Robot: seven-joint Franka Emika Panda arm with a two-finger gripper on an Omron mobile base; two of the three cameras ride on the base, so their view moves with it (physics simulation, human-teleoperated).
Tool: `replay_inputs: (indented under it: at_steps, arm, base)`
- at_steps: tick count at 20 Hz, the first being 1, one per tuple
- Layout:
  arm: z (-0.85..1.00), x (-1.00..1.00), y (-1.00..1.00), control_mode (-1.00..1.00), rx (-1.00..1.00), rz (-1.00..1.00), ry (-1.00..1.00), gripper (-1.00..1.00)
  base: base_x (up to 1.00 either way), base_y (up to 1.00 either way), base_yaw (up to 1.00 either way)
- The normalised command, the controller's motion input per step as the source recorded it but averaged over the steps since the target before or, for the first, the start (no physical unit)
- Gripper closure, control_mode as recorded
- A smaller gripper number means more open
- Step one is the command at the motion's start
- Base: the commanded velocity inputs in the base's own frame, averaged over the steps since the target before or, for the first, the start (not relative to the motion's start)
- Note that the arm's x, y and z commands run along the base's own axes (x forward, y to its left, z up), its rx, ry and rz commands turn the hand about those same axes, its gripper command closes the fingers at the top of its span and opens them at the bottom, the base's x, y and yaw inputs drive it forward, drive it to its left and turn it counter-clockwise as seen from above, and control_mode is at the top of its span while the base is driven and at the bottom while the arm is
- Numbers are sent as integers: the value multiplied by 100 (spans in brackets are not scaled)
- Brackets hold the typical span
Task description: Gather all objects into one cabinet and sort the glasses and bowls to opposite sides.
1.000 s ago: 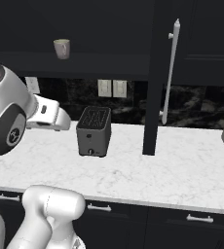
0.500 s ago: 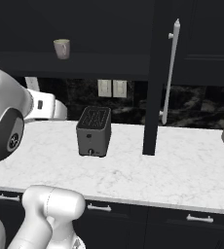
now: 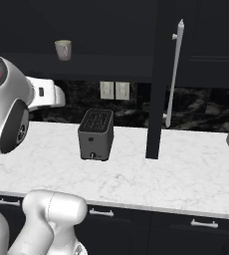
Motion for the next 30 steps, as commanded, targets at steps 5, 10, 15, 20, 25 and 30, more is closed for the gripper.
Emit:
replay_inputs:
  at_steps: [5,10,15,20,25,30]
  arm:
    - [18,22,25,-100,0,4,-8,-100]
    - [18,31,9,-100,0,0,-4,-100]
    - [30,41,17,-100,0,0,0,-100]
    - [14,41,6,-100,0,4,0,-100]
    - [6,36,0,-100,0,5,0,-100]
    - [1,37,9,-100,0,1,0,-100]
  base:
    - [0,0,0]
    - [0,0,0]
    - [0,0,0]
    - [0,0,0]
    - [0,0,0]
    - [0,0,0]
